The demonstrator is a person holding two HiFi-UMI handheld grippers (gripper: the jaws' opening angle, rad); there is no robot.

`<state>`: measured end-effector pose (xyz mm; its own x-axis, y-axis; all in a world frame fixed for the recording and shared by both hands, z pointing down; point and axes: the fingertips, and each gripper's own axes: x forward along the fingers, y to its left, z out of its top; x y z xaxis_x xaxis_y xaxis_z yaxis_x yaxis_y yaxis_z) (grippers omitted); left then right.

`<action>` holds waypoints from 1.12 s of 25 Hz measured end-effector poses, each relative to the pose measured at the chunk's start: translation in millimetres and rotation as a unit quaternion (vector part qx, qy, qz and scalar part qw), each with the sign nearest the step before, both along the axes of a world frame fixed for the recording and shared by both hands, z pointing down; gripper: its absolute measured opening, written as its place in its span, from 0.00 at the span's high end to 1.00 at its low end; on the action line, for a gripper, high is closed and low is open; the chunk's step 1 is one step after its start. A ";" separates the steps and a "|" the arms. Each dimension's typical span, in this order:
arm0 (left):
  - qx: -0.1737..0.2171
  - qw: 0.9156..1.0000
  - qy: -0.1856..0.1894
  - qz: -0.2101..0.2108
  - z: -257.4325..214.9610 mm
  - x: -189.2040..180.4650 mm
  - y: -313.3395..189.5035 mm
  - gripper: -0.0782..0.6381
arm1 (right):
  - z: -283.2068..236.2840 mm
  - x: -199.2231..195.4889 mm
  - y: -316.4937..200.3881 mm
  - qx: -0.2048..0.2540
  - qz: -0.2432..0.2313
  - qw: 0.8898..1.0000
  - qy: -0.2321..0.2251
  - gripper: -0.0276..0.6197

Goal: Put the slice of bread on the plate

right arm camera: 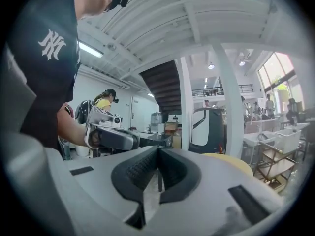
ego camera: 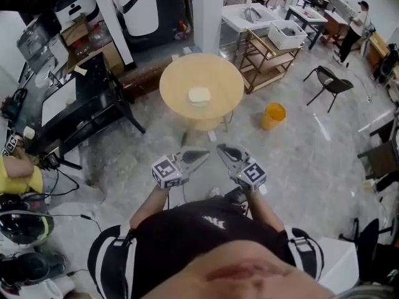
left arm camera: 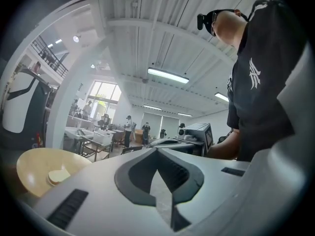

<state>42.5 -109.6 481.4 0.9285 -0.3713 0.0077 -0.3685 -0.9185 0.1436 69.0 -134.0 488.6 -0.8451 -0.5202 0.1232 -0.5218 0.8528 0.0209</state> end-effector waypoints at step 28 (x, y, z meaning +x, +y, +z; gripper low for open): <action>-0.029 0.999 -0.011 0.013 9.9 -1.0 234.8 0.87 | -4.3 6.5 238.0 -0.022 -0.015 0.999 -0.032 0.95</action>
<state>41.6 125.2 491.3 0.9373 -0.3449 0.0494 -0.3479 -0.9185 0.1879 75.5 104.0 484.3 -0.8669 -0.4900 0.0914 -0.4954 0.8672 -0.0502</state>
